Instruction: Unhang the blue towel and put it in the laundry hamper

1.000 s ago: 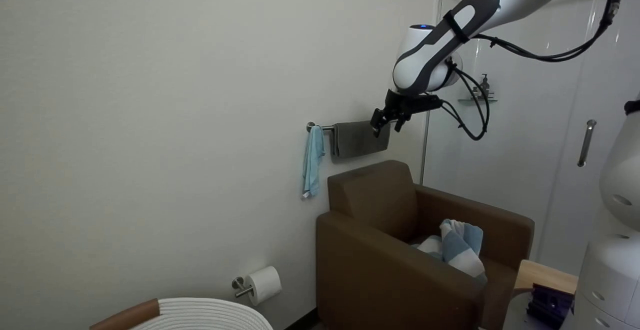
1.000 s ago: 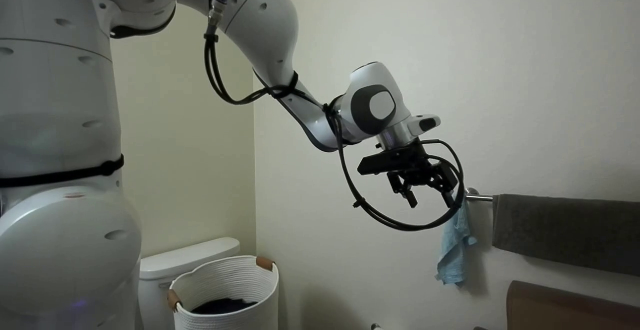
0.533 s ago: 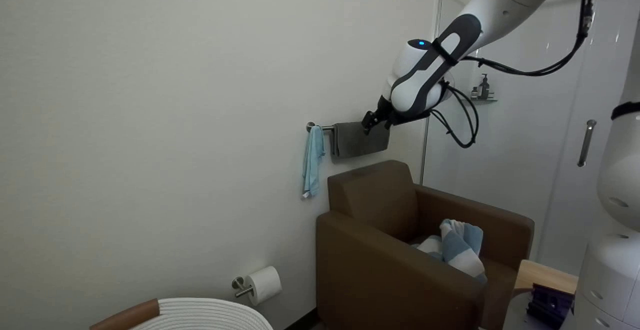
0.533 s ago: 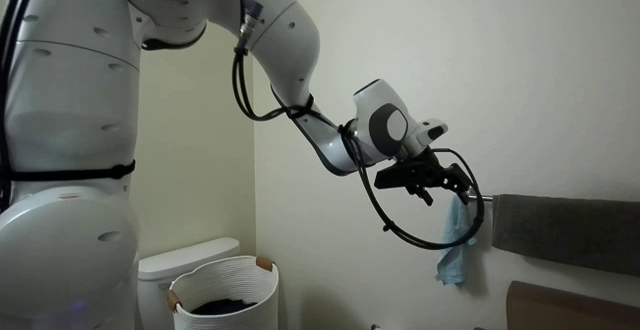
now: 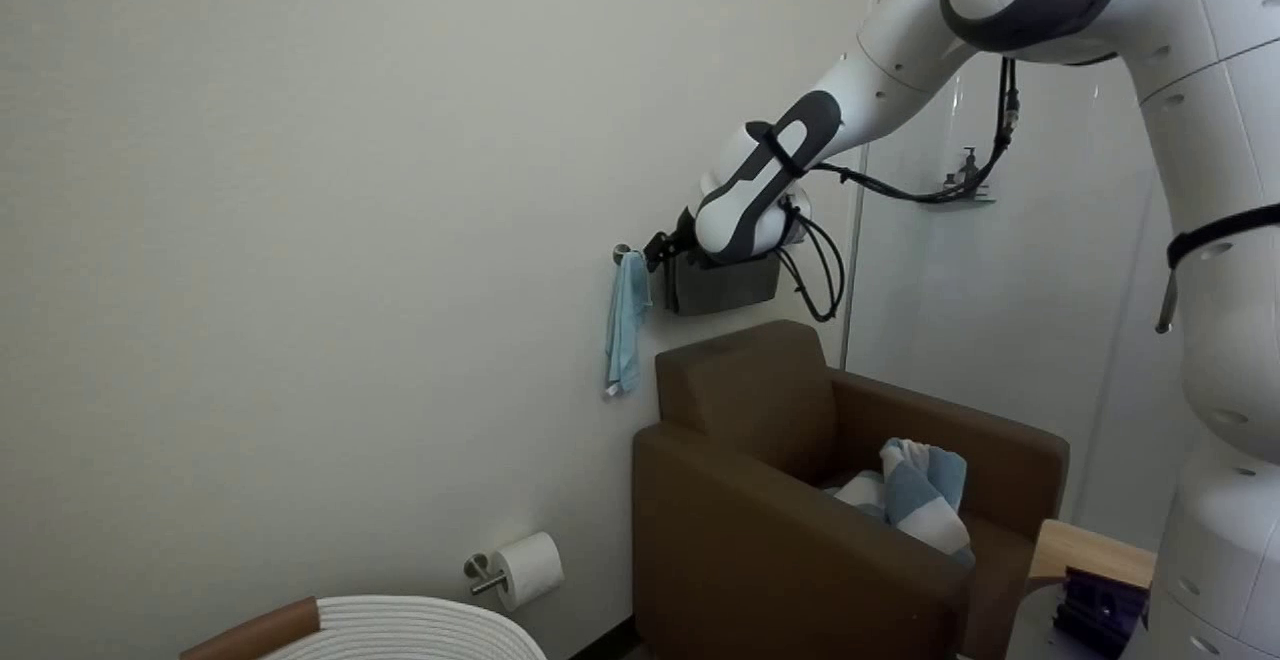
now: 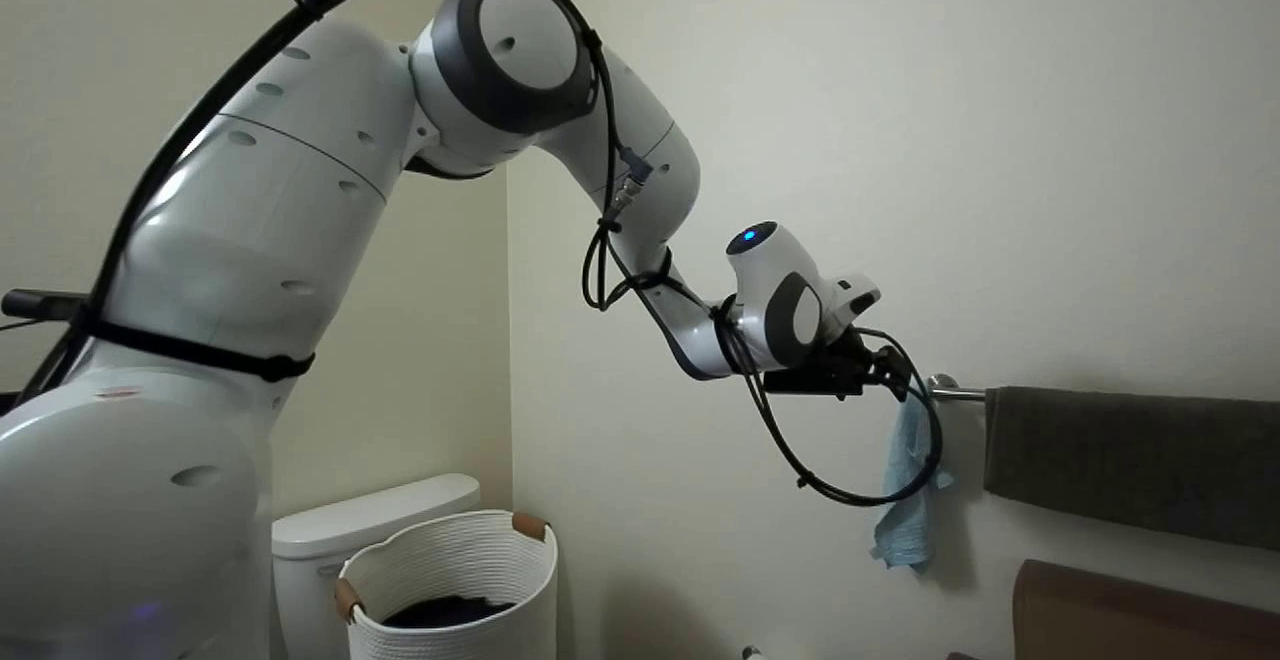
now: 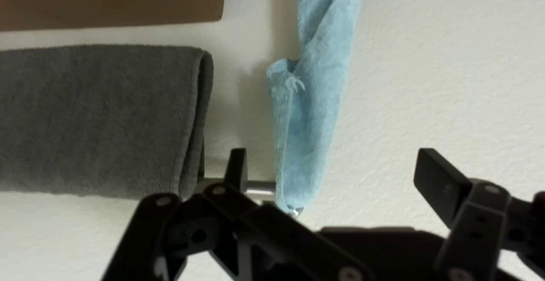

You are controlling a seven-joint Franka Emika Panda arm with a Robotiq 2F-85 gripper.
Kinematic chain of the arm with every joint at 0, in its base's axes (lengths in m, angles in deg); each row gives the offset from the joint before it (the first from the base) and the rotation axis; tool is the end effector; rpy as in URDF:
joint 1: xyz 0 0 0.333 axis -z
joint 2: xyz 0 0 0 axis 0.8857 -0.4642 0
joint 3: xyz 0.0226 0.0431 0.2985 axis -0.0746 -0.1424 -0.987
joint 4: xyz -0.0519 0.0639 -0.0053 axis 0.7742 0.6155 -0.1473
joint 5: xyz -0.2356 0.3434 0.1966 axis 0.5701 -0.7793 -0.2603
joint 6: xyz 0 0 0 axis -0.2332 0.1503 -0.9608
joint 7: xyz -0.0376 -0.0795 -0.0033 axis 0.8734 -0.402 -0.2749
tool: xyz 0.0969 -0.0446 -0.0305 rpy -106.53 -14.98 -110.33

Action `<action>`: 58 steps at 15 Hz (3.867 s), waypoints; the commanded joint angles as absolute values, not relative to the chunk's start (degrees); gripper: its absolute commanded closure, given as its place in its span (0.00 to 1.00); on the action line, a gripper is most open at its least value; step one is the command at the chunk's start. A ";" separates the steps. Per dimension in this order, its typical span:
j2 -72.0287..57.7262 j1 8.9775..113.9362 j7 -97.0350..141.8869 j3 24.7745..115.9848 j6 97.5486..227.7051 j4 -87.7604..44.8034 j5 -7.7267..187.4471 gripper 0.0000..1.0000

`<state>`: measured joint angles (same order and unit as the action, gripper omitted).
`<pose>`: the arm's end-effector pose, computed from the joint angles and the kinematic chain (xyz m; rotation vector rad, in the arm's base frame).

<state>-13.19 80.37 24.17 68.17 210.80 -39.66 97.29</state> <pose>0.6831 -0.2261 0.3256 2.6798 -0.3551 1.2224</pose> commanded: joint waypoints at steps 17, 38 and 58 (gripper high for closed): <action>-16.65 81.19 22.11 68.44 206.87 -36.72 92.68 0.00; -22.78 89.40 20.71 60.67 221.89 -35.55 96.14 0.00; -21.95 88.70 22.43 60.49 219.27 -36.28 95.50 0.33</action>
<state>-22.18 87.66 22.47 61.65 219.67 -36.12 95.12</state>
